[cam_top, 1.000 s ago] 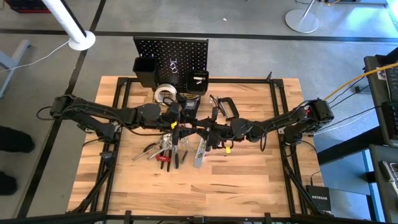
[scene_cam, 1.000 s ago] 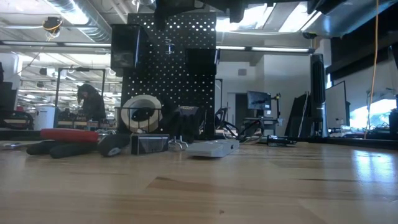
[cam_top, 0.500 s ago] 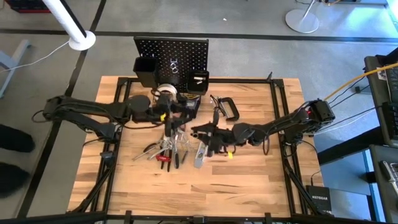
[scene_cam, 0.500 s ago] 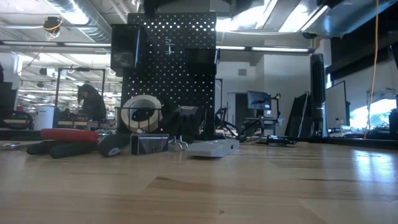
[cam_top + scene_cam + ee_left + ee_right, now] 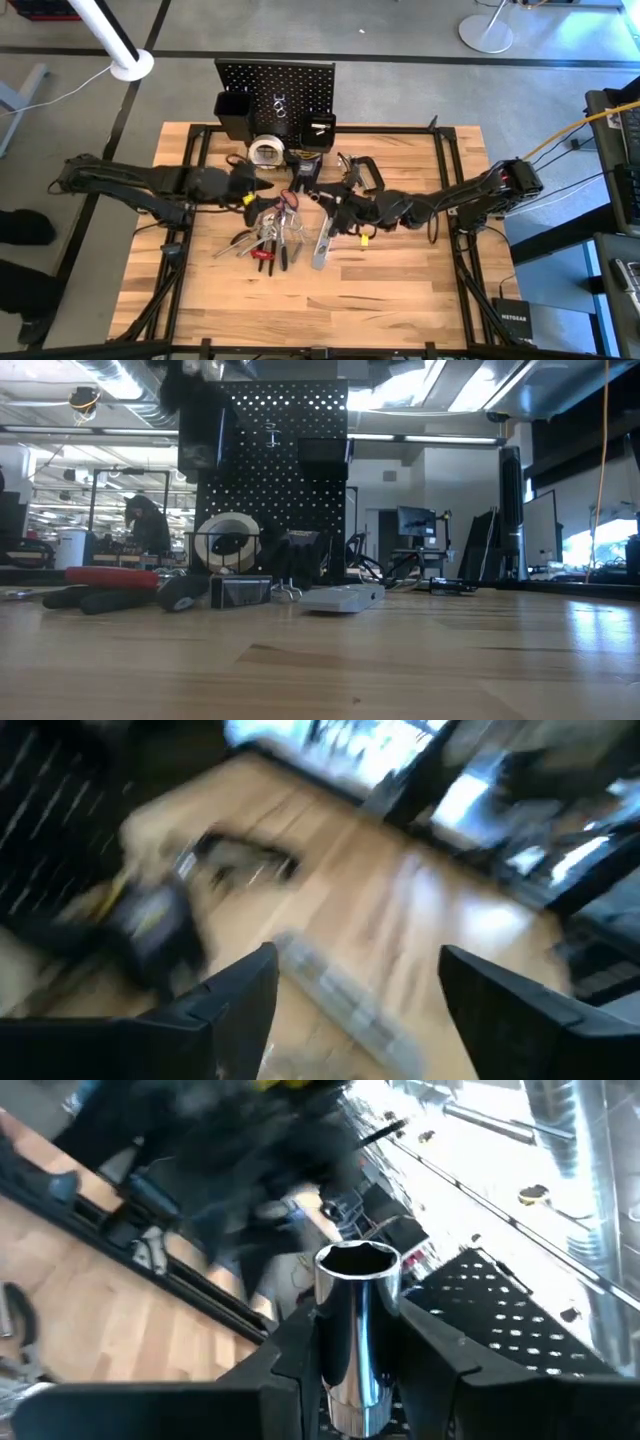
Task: Hang tools onto peg board
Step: Put the extension bar into the right black bin on the pegboard, then put the leveler into the right black bin on the pegboard
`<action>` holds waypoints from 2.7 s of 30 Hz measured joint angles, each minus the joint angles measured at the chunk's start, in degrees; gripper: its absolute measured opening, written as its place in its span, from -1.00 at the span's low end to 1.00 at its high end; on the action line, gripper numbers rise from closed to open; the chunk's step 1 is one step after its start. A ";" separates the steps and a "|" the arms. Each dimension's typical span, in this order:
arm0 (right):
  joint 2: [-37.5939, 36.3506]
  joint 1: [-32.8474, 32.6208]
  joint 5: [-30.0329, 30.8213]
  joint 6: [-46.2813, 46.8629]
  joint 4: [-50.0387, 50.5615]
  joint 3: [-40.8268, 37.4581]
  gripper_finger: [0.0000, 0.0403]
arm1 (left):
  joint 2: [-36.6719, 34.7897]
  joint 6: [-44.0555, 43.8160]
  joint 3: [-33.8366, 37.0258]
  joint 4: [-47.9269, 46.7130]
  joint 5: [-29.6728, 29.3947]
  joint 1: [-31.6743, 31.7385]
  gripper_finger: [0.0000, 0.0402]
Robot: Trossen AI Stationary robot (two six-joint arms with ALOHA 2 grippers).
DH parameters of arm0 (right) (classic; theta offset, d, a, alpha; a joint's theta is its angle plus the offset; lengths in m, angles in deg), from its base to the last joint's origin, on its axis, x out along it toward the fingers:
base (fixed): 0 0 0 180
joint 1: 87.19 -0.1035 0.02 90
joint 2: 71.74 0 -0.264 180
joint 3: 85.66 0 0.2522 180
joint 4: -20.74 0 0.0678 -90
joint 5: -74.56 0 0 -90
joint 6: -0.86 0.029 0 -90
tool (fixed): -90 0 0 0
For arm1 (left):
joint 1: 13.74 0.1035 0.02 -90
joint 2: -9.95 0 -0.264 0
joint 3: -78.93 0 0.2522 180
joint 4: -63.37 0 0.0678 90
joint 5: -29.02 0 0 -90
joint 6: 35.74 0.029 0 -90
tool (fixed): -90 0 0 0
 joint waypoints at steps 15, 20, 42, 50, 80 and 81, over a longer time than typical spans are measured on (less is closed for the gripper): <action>-0.36 19.80 -14.69 24.59 45.16 24.52 -0.51 | 1.98 -13.17 17.22 8.63 -7.86 -7.28 0.30; 0.33 27.42 -27.05 34.85 46.86 24.72 -0.51 | 2.18 -13.09 19.43 12.38 -9.15 -7.47 0.30; 8.57 33.54 -26.53 43.44 47.96 24.68 -0.32 | 4.26 -11.15 19.33 13.40 -9.98 -7.55 0.30; 8.07 33.01 -26.92 43.00 49.61 25.82 -0.06 | 4.26 -10.05 19.33 13.40 -9.98 -8.84 0.30; 18.09 8.09 -32.15 37.87 79.20 44.20 0.13 | 4.26 -10.07 19.31 13.40 -9.98 -8.84 0.30; 19.29 7.73 -32.29 37.39 79.47 44.20 0.13 | 4.26 -10.07 19.31 13.43 -9.98 -8.84 0.30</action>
